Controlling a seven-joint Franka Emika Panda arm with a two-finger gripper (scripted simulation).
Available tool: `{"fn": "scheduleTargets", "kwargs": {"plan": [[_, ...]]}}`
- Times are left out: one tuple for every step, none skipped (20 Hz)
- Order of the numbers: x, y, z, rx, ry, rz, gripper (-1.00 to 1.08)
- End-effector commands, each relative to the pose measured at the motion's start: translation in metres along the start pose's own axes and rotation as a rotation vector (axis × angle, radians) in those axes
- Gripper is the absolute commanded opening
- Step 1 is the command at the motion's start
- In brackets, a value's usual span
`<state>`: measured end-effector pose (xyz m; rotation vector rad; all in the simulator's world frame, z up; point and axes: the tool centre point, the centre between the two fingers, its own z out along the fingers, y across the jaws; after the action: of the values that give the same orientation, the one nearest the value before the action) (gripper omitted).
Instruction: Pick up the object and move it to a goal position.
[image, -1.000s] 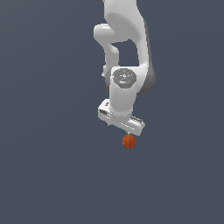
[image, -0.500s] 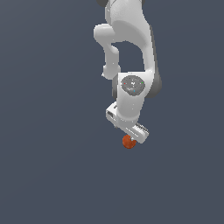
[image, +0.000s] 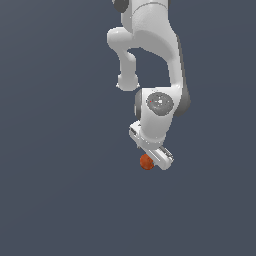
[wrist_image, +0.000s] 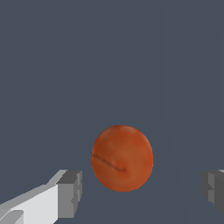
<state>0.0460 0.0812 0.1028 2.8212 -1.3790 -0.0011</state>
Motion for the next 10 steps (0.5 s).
{"fn": "scheduleTargets", "kwargs": {"plan": [[-0.0021, -0.0033, 0.0023, 0.001, 0.0, 0.034, 1.0], [-0.0028, -0.0043, 0.003, 0.001, 0.0, 0.045, 1.0], [-0.0035, -0.0052, 0.0037, 0.001, 0.0, 0.054, 1.0], [-0.004, -0.006, 0.0042, 0.001, 0.0, 0.061, 1.0], [-0.0045, -0.0067, 0.0047, 0.001, 0.0, 0.068, 1.0], [-0.0049, -0.0072, 0.0051, 0.001, 0.0, 0.073, 1.0], [-0.0052, -0.0076, 0.0054, 0.001, 0.0, 0.078, 1.0], [-0.0054, -0.0079, 0.0056, 0.001, 0.0, 0.081, 1.0], [-0.0055, -0.0081, 0.0058, 0.001, 0.0, 0.082, 1.0], [-0.0055, -0.0081, 0.0058, 0.002, 0.0, 0.083, 1.0]]}}
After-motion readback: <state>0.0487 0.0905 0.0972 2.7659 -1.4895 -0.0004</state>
